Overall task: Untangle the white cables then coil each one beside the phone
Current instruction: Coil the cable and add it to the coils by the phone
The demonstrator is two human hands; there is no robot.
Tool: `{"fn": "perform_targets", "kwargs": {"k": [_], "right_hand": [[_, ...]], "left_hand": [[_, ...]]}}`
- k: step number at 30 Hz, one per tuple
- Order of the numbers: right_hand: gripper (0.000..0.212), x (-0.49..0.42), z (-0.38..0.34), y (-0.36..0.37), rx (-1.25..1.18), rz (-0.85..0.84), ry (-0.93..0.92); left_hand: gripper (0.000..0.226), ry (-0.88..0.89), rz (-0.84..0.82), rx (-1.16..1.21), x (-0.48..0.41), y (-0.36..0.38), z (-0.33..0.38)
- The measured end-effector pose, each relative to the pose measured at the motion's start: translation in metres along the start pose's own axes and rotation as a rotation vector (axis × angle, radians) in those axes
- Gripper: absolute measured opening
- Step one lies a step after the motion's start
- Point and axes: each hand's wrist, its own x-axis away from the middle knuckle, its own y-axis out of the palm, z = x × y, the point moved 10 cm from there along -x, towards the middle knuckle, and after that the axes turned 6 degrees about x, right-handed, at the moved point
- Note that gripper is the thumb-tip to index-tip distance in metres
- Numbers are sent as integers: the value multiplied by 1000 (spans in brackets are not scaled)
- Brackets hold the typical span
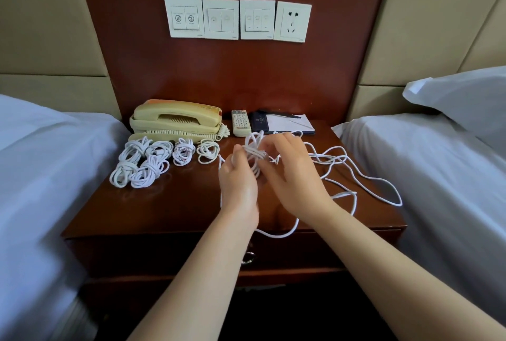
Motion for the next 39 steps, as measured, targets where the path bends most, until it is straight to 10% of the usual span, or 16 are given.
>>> {"fn": "perform_targets", "kwargs": {"k": [16, 32, 39], "right_hand": [[21, -3, -2, 17, -294, 89, 223], [6, -20, -22, 123, -403, -72, 445], [5, -23, -12, 149, -378, -138, 497]], "left_hand": [[26, -10, 64, -104, -13, -36, 10], [12, 306, -51, -890, -39, -115, 84], [40, 369, -48, -1078, -50, -126, 85]]}}
